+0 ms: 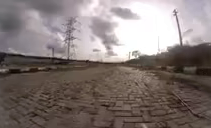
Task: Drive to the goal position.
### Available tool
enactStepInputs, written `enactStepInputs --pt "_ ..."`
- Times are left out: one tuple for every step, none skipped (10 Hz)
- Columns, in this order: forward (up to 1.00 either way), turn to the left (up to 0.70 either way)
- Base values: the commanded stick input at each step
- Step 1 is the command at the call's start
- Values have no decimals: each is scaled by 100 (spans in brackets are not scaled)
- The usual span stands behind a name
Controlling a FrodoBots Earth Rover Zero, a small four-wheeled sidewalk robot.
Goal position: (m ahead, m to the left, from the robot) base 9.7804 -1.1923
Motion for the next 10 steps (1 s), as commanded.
enactStepInputs --pt "100 -21" --pt "100 -27" --pt "100 -27" --pt "100 -27" --pt "100 -27" --pt "100 -23" --pt "100 -16" --pt "100 -9" --pt "100 -1" --pt "100 0"
